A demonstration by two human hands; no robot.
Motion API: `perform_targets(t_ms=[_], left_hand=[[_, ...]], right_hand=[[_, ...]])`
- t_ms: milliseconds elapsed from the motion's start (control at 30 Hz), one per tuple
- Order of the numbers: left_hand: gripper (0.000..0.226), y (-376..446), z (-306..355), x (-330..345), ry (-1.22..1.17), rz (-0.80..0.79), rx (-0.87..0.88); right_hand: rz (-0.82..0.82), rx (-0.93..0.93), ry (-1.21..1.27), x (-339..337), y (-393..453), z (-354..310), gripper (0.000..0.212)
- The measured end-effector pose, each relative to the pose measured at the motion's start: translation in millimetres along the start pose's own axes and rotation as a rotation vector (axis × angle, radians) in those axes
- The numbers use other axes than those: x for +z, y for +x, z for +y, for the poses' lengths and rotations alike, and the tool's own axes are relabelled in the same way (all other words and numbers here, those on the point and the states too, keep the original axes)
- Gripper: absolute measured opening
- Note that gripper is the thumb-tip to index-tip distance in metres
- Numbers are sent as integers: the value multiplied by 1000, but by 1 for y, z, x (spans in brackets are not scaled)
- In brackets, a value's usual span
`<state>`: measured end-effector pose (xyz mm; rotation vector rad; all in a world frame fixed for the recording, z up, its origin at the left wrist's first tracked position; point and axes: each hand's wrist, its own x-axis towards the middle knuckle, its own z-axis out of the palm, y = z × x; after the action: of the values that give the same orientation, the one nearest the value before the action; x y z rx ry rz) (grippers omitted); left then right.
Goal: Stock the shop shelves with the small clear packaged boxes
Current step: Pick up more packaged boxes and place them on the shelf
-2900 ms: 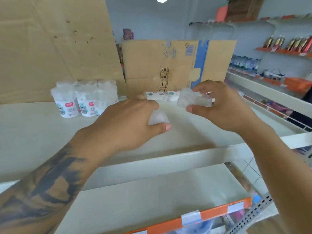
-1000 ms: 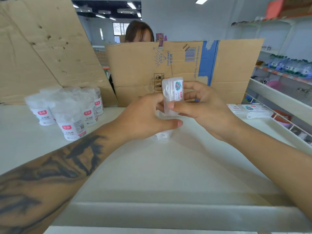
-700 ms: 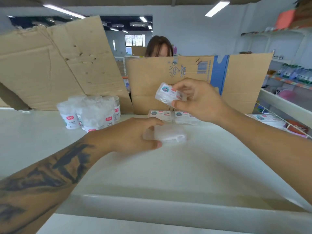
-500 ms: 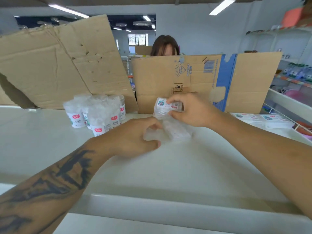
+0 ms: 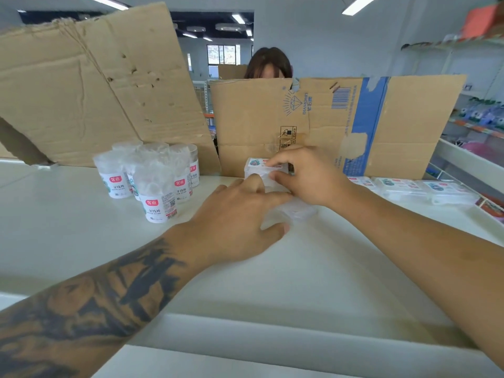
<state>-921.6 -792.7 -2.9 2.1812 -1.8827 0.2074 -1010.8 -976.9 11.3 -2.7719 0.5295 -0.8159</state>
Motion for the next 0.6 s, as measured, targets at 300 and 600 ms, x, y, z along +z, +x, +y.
perform_targets(t_ms=[300,600], left_hand=[[38,-1,2,2,-92,76,178],[40,5,-19,-4,-321,-139,38]], right_hand=[[-86,-32,-21,-17,-9,-9,36],[-392,184,162,-66,-54,-26,26]])
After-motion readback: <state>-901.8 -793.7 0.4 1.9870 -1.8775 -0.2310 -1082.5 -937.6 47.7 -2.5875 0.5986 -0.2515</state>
